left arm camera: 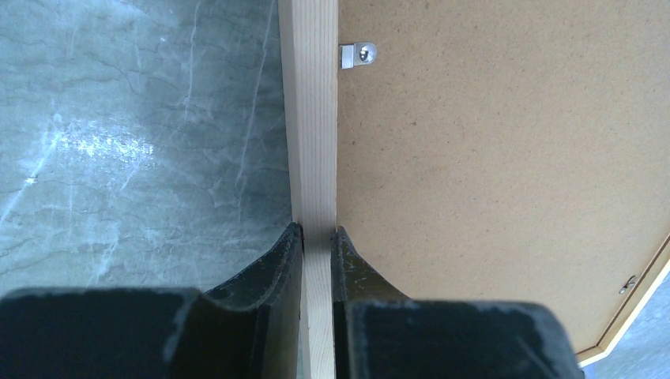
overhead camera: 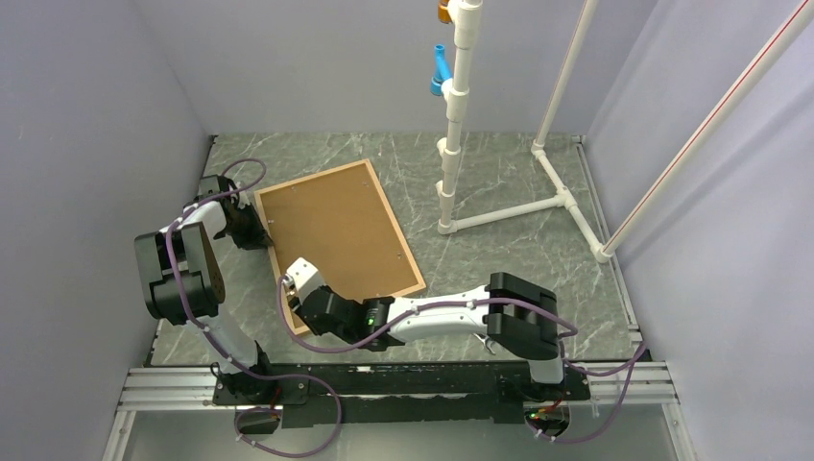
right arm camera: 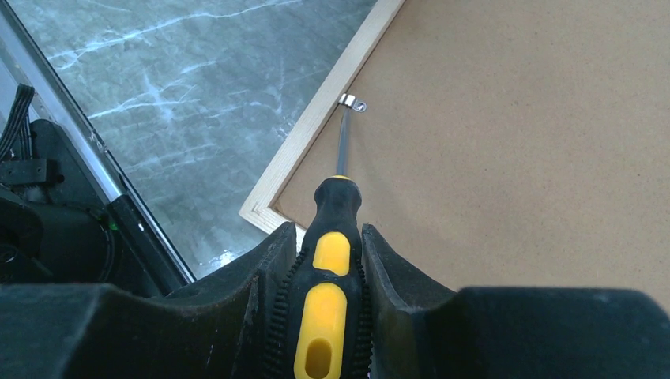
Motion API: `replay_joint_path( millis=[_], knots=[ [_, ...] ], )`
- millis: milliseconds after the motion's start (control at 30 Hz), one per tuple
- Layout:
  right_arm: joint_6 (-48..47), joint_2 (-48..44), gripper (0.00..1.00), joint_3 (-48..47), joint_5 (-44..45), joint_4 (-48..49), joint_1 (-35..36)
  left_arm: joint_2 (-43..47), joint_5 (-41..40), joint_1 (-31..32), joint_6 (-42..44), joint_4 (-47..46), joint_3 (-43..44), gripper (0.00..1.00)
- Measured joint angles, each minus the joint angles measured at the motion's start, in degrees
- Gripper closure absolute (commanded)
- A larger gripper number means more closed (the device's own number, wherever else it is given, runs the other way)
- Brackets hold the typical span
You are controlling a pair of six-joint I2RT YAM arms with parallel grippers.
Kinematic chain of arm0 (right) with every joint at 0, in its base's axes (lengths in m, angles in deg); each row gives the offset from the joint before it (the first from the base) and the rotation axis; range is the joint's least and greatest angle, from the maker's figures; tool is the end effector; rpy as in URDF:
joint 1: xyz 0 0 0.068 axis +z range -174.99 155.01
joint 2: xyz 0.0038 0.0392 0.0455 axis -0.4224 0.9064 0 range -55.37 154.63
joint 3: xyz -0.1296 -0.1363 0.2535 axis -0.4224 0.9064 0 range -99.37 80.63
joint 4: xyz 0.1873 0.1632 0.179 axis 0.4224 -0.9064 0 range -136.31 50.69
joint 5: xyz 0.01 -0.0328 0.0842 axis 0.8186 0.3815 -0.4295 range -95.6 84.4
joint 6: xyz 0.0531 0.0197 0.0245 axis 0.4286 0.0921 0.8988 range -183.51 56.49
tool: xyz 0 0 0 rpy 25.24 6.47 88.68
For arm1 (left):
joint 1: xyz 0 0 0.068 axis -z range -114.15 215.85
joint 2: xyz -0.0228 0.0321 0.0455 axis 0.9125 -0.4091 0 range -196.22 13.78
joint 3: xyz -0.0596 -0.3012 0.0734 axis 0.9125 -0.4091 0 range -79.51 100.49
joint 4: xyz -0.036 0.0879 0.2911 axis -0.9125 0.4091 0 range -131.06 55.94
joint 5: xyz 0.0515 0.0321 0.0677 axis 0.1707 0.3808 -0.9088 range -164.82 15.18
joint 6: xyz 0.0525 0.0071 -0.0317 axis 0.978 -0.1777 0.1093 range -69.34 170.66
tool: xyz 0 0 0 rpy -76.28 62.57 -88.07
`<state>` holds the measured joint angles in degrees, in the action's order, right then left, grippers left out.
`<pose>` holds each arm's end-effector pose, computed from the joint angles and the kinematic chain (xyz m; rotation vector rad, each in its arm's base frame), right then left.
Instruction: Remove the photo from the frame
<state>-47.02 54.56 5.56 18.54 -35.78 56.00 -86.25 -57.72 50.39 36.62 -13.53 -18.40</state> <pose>0.0970 0.4895 0.2248 -0.9093 1.9153 0.5923 0.3758 0.0897 0.1712 -0.6058 2.6335 -0.3990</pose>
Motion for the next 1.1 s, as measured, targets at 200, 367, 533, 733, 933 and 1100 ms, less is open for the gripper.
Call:
replay_joint_path(
  millis=[200,367,533,733,933,1100],
  knots=[
    [-0.02,2.08,1.0,-1.49,0.44,0.11,0.07,0.0,0.0,0.0,0.0,0.0,0.0,1.0],
    [0.04,3.37,1.0,-3.37,2.38,-0.46,0.13,0.0,0.02,0.0,0.0,-0.04,0.0,1.0],
    [0.07,6.1,1.0,-6.73,6.1,-1.81,0.28,0.0,0.02,0.0,0.0,-0.04,0.0,1.0],
    [0.02,6.99,1.0,-7.65,8.17,-3.52,0.33,0.0,0.04,0.0,0.0,-0.04,0.0,1.0],
    [-2.01,6.97,1.0,-7.56,7.17,-0.81,-0.13,0.0,0.15,0.0,-0.02,-0.04,0.0,1.0],
    [-2.32,6.95,1.0,-7.58,4.31,1.75,-1.99,0.0,0.57,0.0,-0.04,-0.09,0.0,0.86]
  ],
)
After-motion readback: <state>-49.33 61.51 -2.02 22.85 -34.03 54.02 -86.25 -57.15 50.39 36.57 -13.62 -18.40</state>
